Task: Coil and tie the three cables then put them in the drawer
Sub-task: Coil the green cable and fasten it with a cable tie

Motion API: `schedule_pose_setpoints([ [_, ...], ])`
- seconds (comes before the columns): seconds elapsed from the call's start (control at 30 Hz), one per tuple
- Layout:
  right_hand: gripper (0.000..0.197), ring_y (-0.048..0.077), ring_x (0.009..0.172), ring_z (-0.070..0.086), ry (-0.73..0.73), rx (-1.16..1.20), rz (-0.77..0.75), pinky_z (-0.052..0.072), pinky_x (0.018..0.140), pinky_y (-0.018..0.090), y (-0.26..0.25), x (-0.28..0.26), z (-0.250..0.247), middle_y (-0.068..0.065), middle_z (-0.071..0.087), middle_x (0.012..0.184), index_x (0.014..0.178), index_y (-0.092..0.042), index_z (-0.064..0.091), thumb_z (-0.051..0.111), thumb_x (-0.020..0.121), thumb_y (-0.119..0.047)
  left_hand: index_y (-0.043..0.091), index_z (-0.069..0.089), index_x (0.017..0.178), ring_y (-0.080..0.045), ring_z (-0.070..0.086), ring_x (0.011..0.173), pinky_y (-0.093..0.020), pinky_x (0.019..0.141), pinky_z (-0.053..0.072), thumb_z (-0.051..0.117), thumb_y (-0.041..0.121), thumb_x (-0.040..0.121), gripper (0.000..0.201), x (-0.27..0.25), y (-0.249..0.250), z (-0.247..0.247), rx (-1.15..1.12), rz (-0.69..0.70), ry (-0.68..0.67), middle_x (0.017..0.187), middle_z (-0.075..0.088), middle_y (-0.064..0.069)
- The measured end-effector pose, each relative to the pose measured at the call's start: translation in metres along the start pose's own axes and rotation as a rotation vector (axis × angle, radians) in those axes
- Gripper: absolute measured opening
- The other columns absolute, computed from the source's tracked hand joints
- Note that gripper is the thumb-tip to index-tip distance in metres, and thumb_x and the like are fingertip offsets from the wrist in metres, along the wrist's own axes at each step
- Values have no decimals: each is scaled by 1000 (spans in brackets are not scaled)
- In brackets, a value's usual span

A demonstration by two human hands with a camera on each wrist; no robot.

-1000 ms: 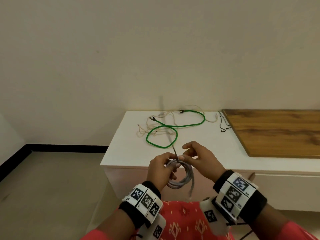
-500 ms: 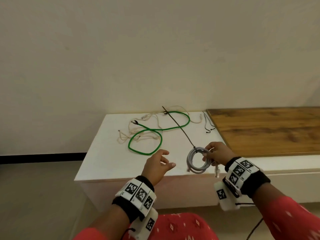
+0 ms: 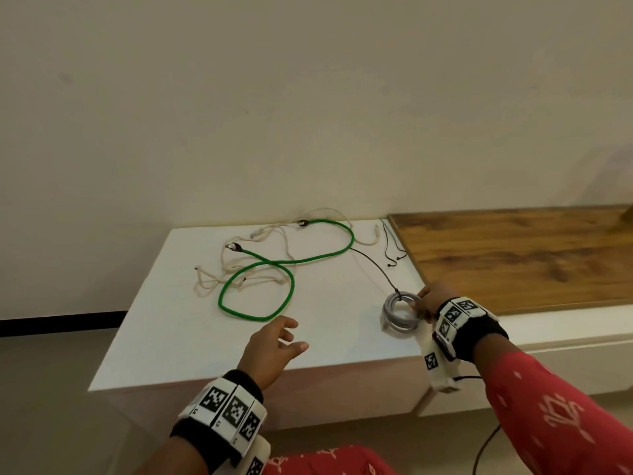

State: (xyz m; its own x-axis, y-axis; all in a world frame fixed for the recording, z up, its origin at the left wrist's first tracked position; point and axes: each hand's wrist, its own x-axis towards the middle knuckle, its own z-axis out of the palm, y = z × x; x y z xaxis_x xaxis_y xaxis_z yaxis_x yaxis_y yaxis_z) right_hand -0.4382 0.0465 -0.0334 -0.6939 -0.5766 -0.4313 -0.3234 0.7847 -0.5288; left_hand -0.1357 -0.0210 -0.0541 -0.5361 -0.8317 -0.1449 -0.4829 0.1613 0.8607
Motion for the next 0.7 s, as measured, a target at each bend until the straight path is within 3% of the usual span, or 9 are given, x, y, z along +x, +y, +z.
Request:
schedule_pose_setpoints([
  [0.13, 29, 16, 54, 45, -10, -82, -41, 37, 51, 24, 1, -2, -4, 6, 49, 57, 97, 10, 65, 67, 82, -15, 23, 54, 106, -22, 59, 91, -25, 70, 44, 66, 22, 81, 27, 0, 0, -4, -13, 3, 14, 100, 56, -2],
  [0.33, 31, 31, 102, 57, 79, -104, -172, 40, 83, 31, -14, -15, -12, 19, 63, 107, 105, 4, 62, 68, 81, -14, 18, 56, 108, -19, 56, 85, -24, 67, 42, 65, 21, 82, 27, 3, -3, -16, -20, -10, 59, 98, 57, -3],
  [0.4, 25, 27, 96, 58, 72, -134, -252, 42, 81, 31, -30, -20, -8, 15, 65, 105, 100, -1, 64, 68, 81, -17, 17, 56, 107, -18, 56, 83, -25, 67, 42, 65, 20, 82, 27, 5, -5, -25, -29, -16, 84, 97, 57, -4],
  [0.57, 13, 14, 65, 51, -64, -99, -419, 42, 63, 24, -85, -30, 19, -2, 55, 68, 91, -6, 64, 66, 82, -14, 14, 56, 108, -20, 56, 90, -28, 73, 44, 66, 22, 82, 29, 19, -11, -52, 2, -54, 133, 99, 58, -6],
  [0.63, 12, 15, 67, 51, -107, -125, -447, 44, 68, 25, -107, -27, 36, -1, 54, 69, 92, -6, 64, 65, 83, -14, 12, 56, 111, -22, 55, 99, -32, 81, 45, 65, 23, 83, 32, 25, -17, -63, 55, -68, 157, 103, 54, -4],
  [0.7, 15, 20, 82, 53, -125, -161, -455, 47, 80, 33, -125, -16, 55, 6, 60, 84, 96, -6, 64, 63, 83, -14, 11, 56, 113, -23, 52, 110, -31, 91, 42, 64, 25, 83, 34, 32, -26, -74, 109, -90, 174, 111, 53, -4],
])
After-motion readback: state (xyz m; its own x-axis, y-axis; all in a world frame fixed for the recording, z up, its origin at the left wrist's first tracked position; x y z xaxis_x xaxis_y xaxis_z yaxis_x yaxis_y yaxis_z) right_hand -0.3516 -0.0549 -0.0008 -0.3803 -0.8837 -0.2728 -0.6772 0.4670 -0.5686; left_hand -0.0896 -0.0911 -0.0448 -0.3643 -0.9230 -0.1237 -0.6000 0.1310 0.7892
